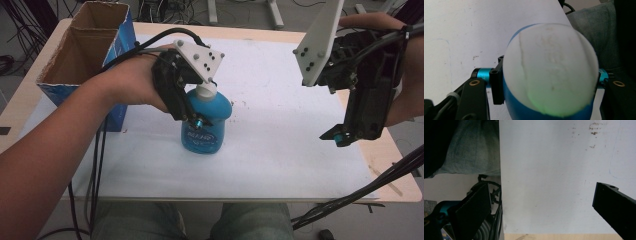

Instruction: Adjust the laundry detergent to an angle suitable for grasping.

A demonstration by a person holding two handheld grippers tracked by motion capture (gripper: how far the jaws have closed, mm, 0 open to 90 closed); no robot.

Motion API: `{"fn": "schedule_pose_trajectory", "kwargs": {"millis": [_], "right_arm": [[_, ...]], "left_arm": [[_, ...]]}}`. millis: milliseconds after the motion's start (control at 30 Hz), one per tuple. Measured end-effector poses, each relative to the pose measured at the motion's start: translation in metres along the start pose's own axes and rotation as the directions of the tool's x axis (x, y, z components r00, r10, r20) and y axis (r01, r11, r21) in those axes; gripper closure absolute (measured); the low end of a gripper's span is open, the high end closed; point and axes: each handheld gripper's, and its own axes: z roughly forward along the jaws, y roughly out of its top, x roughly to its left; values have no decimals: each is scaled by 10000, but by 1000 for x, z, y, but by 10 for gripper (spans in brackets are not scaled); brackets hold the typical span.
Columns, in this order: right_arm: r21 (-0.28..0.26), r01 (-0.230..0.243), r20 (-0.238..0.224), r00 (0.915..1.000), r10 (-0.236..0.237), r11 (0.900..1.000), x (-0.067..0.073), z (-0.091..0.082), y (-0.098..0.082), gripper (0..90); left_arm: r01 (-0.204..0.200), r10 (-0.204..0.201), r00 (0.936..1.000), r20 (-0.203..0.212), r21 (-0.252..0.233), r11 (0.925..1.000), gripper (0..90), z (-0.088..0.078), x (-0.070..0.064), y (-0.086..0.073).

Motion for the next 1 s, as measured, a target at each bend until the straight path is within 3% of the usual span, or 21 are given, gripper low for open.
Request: {"fn": "schedule_pose_trajectory", "kwargs": {"millis": [333, 733, 867, 1000], "right_arm": [[-36, 36, -44, 10000, -36, 10000, -2, 2, 1, 10], [-42, 92, -3, 10000, -92, 9999, -3, 1, 4, 10], [-49, 87, -3, 10000, -87, 10000, -2, 0, 3, 11], [-40, 50, 27, 10000, -50, 10000, -2, 0, 2, 10]], "left_arm": [[258, -258, 9997, 40, -213, 9994, 376, -2, 0, -8], [492, -491, 9987, -95, 84, 9988, 372, -4, -1, -8], [580, -581, 9983, 29, 221, 9981, 368, -3, 0, -7], [756, -753, 9971, -74, 542, 9957, 285, -1, 0, -7]]}}
